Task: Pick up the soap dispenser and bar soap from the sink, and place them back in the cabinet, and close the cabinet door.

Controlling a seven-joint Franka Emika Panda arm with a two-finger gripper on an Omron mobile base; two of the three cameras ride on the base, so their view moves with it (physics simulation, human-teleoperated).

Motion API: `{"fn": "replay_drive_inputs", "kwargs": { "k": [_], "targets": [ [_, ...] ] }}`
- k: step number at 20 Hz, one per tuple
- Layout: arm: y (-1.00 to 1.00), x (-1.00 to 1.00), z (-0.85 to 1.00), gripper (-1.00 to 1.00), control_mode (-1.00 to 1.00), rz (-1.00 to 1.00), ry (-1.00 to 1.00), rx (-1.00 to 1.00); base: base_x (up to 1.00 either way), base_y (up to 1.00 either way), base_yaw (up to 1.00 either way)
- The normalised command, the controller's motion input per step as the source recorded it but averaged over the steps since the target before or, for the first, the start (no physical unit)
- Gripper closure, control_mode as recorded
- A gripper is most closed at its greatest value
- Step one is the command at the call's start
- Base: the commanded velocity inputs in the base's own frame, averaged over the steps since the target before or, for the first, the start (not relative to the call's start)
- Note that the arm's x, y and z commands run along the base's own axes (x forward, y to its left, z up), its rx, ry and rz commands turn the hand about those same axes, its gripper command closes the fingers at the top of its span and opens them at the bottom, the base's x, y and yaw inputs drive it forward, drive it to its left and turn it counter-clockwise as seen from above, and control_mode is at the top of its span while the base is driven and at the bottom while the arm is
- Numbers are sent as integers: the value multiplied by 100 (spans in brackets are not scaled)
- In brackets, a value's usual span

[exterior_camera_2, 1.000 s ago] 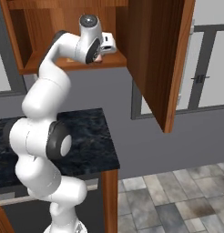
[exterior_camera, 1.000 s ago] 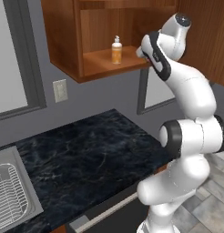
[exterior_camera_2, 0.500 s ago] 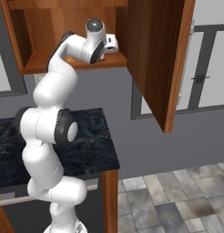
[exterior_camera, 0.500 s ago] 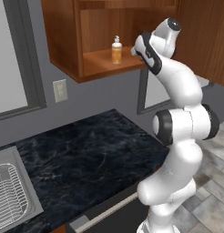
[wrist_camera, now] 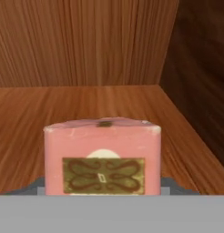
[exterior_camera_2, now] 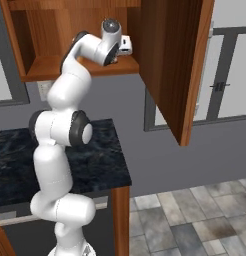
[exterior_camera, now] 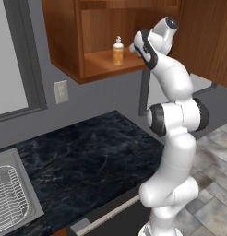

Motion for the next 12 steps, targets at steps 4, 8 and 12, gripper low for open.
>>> {"fn": "replay_drive_inputs", "kwargs": {
  "k": [4,8,12],
  "targets": [
    [0,33,0,100,-100,4,1,1,0,0,0],
    [0,31,0,100,-100,5,1,0,0,0,0],
    [0,27,-3,100,-100,4,1,0,0,0,0]
  ]
}}
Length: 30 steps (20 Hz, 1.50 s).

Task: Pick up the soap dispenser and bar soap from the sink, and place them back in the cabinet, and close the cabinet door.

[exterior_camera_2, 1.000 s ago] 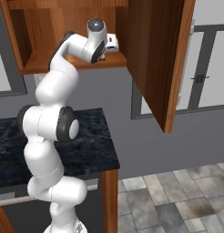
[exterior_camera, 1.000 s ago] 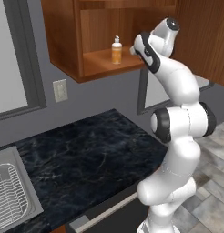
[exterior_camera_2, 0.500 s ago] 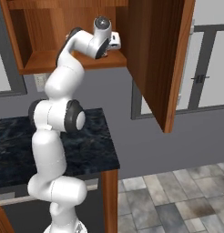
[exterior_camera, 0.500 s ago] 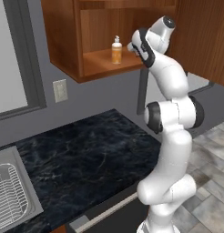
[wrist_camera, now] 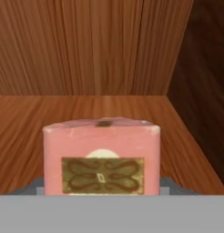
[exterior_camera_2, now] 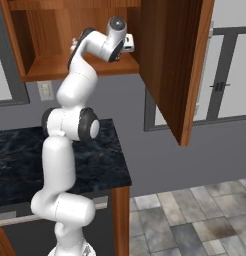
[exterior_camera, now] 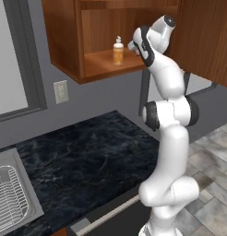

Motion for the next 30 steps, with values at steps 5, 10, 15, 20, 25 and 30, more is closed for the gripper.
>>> {"fn": "replay_drive_inputs", "kwargs": {
  "k": [5,10,15,20,25,30],
  "targets": [
    [0,22,-9,100,-100,4,1,0,0,0,0],
    [0,11,-15,100,-100,4,3,0,0,0,0],
    [6,1,-21,100,-100,3,5,0,0,0,0],
    [17,0,-35,100,-100,2,2,0,0,0,0],
    [24,0,-40,100,-100,1,1,0,0,0,0],
    [26,0,-49,100,-100,0,0,0,0,0,0]
  ]
}}
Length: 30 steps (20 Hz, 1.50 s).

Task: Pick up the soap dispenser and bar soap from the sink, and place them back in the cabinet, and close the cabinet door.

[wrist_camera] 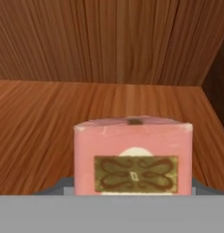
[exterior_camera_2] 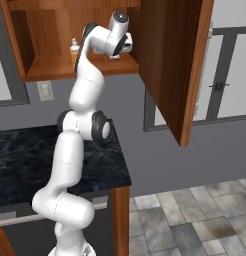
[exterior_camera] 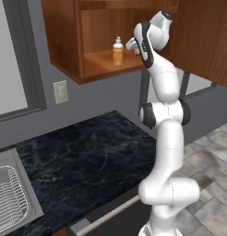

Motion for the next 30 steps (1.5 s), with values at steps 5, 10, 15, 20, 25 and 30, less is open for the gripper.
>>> {"fn": "replay_drive_inputs", "kwargs": {
  "k": [5,10,15,20,25,30],
  "targets": [
    [20,0,-39,100,-100,0,0,0,0,0,0],
    [10,0,-13,100,-100,0,0,0,0,0,0],
    [1,0,0,100,-100,0,0,0,0,0,0],
    [0,0,0,-100,-100,0,0,0,0,0,0],
    [0,0,0,-100,-100,0,0,0,0,0,0],
    [0,0,0,-100,-100,0,0,0,0,0,0]
  ]
}}
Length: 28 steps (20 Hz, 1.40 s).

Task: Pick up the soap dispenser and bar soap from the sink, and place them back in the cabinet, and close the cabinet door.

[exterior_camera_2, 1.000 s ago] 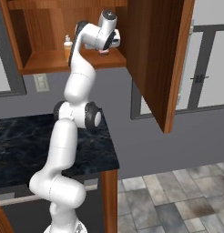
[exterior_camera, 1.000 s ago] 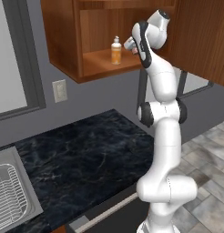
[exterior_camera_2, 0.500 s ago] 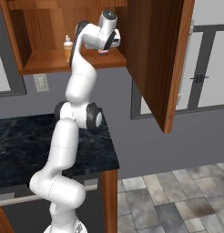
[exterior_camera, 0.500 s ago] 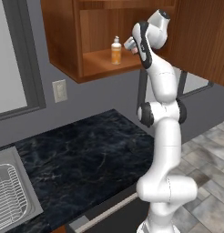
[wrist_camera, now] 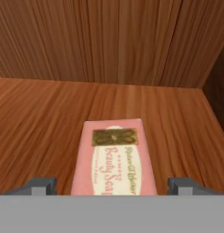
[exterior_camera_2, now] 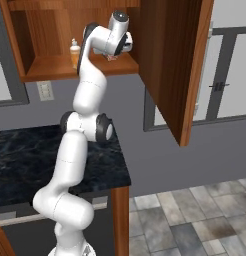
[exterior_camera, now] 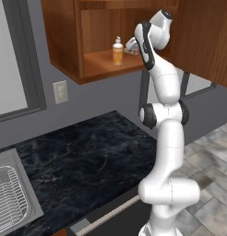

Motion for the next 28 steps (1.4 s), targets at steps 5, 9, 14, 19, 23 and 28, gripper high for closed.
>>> {"fn": "replay_drive_inputs", "kwargs": {
  "k": [5,9,14,19,23,28],
  "targets": [
    [0,0,0,-100,-100,0,0,0,0,0,0],
    [0,-8,0,-100,-100,0,-1,0,0,0,0],
    [0,-29,-4,-100,-100,0,-4,0,0,0,0],
    [0,-40,-8,-100,-100,0,-5,0,0,0,0],
    [0,-42,-34,-100,-100,0,-6,0,0,0,0],
    [0,-39,-51,-100,-100,0,-9,0,0,0,0]
  ]
}}
